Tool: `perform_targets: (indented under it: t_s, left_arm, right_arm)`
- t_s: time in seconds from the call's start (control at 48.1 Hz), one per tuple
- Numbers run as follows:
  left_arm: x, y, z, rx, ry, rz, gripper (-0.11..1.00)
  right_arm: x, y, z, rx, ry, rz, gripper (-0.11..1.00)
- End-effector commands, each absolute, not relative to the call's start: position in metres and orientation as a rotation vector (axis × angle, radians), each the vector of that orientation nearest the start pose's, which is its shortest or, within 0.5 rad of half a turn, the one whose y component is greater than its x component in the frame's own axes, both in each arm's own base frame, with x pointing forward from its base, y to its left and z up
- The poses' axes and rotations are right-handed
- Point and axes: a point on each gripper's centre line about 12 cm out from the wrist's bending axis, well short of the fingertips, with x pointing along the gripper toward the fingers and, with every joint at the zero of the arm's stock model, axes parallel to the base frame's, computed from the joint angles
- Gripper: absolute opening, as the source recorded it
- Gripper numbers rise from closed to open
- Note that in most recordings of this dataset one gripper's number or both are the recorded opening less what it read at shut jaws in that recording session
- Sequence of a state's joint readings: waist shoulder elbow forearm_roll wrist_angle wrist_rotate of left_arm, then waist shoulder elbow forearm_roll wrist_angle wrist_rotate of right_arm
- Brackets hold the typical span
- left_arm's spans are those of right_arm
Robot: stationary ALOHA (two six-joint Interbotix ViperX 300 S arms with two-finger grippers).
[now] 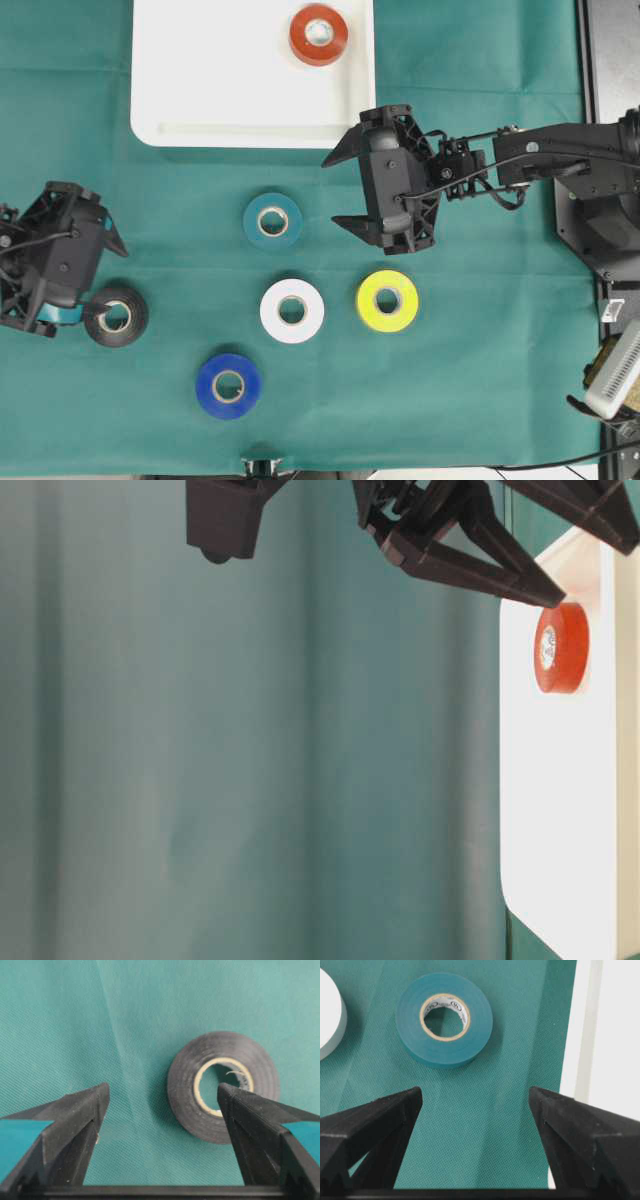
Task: Put the tape alternately from left to right into the white case.
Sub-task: 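Move the left gripper down onto the black tape roll, then close the left gripper on the black roll's core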
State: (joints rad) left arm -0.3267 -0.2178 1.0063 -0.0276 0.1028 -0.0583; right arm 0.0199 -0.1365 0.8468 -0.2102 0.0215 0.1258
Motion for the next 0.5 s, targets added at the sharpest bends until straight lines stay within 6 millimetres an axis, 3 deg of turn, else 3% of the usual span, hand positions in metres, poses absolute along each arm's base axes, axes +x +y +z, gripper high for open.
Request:
perform_targets:
  t_s: [0.0, 0.187, 0.478]
  left_arm:
    - [0.27, -0.093, 0.129, 0.061, 0.877, -0.273, 0.91]
    - [0.271, -0.094, 0.116, 0.066, 0.917, -0.269, 0.91]
    - [0.277, -0.1, 0.114, 0.074, 0.922, -0.281, 0.91]
  right_arm:
    - [0.335, 0.007, 0.168, -0.086, 0.695, 0.046, 0.72]
    - [0.333, 0.007, 0.166, -0.086, 0.701, 0.046, 0.72]
    - [0.333, 0.007, 0.166, -0.086, 0.701, 0.046, 0.72]
